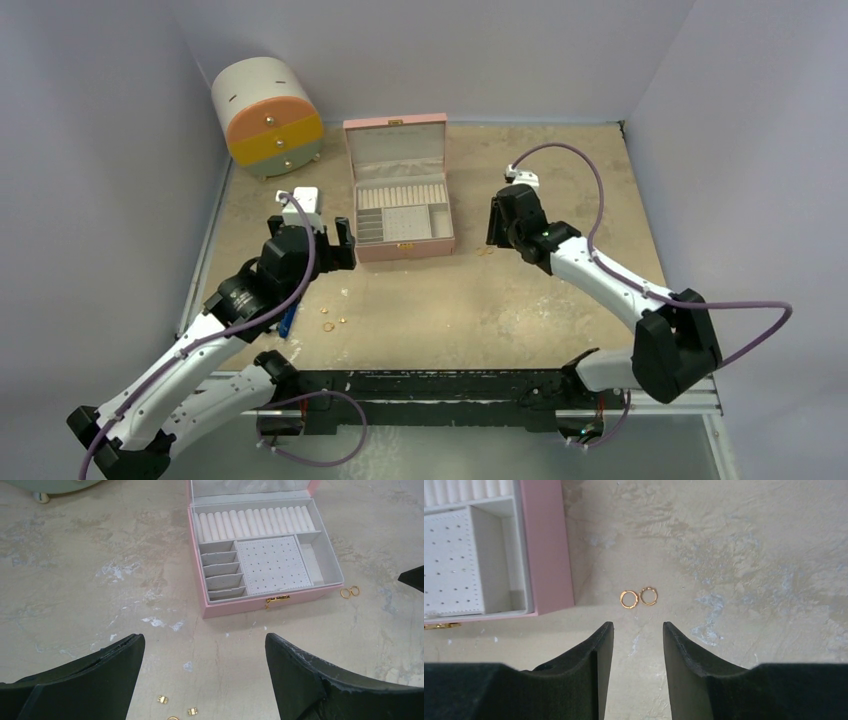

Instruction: Organize the mixed jewelry

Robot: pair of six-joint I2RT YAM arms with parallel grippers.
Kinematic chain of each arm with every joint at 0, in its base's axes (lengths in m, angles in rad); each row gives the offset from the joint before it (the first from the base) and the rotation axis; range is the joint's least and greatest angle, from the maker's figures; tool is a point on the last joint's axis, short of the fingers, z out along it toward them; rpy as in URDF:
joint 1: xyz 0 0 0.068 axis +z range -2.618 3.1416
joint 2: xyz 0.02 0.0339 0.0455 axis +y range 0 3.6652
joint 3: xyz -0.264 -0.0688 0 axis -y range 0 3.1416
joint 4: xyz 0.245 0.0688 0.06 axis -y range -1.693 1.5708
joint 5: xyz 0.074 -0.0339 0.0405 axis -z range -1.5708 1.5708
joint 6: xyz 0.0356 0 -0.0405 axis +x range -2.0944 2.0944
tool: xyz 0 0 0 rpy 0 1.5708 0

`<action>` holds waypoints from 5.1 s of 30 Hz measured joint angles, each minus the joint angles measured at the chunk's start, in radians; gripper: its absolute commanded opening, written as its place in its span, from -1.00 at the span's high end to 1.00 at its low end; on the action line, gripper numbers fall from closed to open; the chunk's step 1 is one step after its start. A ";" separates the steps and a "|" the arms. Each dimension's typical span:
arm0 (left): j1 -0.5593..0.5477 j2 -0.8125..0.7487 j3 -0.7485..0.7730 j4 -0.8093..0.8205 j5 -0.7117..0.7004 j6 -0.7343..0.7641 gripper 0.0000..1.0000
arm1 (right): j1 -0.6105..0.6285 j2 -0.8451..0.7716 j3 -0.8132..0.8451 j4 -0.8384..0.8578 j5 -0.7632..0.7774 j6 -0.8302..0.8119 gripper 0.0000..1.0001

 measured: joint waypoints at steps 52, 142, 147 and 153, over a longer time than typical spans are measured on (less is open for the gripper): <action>0.000 0.040 0.000 -0.001 -0.022 0.000 -0.82 | -0.114 0.481 0.217 -0.145 -0.101 0.495 0.39; 0.000 0.026 0.000 -0.001 -0.023 0.000 -0.82 | 0.220 0.204 -0.064 -0.058 -0.198 -0.032 0.41; 0.000 0.031 0.000 -0.001 -0.023 0.000 -0.82 | 0.220 0.222 -0.073 -0.051 -0.217 -0.049 0.45; 0.000 0.035 0.000 -0.001 -0.023 0.000 -0.82 | 0.220 0.232 -0.084 -0.040 -0.220 -0.058 0.45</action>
